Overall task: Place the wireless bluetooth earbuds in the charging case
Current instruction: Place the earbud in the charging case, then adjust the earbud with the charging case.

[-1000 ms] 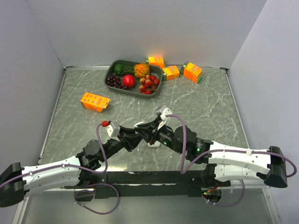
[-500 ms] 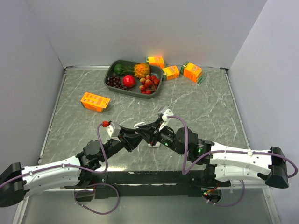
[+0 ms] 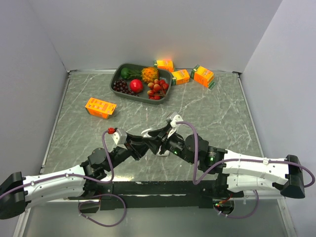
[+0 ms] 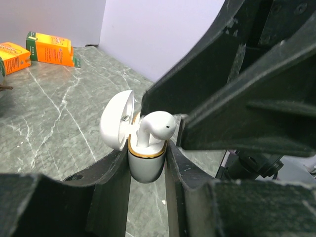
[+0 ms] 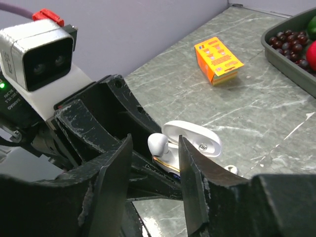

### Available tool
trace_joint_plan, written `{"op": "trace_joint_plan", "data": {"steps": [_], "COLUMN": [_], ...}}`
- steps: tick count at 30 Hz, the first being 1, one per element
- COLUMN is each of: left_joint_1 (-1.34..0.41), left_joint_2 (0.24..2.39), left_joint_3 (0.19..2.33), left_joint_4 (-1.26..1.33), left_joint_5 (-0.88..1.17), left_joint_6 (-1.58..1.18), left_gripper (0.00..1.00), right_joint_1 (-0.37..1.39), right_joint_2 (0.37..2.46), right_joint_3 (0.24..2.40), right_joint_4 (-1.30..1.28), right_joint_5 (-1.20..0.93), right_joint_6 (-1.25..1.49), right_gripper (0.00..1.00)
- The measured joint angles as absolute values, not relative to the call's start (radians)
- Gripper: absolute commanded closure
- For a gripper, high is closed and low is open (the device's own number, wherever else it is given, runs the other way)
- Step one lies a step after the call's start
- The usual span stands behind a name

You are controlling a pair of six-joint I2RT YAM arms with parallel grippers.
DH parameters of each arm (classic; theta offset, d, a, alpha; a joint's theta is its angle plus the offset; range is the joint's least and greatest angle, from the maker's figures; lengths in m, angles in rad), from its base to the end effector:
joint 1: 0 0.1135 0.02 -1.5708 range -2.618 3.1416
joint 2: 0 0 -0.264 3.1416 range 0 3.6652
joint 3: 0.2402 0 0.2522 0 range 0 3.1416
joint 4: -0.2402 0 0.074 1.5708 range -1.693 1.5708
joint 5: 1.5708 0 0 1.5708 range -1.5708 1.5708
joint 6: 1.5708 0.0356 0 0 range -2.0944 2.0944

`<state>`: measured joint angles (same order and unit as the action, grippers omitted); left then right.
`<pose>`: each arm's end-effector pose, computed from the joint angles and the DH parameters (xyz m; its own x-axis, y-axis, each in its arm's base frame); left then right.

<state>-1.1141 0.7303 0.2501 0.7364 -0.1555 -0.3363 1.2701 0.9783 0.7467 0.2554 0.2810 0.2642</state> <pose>0.0816 -0.1537 0.2573 -0.1653 -0.4028 -0.9002 0.8115 0.4631 -0.3563 0.0784 0.2196 0.3372 -0.2114 0.1654 -0.9633 -0.8084 0.5244 0.2674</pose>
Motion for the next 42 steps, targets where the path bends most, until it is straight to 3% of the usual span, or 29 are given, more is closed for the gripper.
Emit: {"op": "trace_joint_plan", "data": {"steps": [10,17,27,42], "left_joint_1": [-1.114,-1.114,-1.114,-1.114], "left_joint_2": [0.73,0.728,0.717,0.718], "left_joint_3": [0.25,0.25,0.25,0.25], "left_joint_4": [0.744,0.743,0.742,0.743], "left_joint_5": [-0.155,-0.155,-0.155,-0.151], "left_joint_6": [-0.336,-0.336,-0.335,-0.335], "left_gripper": [0.99,0.99,0.99,0.99], "right_joint_1": [1.27,1.27,1.27,1.27], "right_joint_2": [0.976,0.947,0.934,1.003], "right_joint_3": [0.812,0.867,0.926,0.957], "right_joint_4": [0.197,0.1,-0.081,-0.154], "right_joint_5": [0.325,0.352,0.242,0.166], "right_joint_6": [0.254,0.234,0.216,0.211], "right_gripper": [0.46,0.7,0.89,0.9]}}
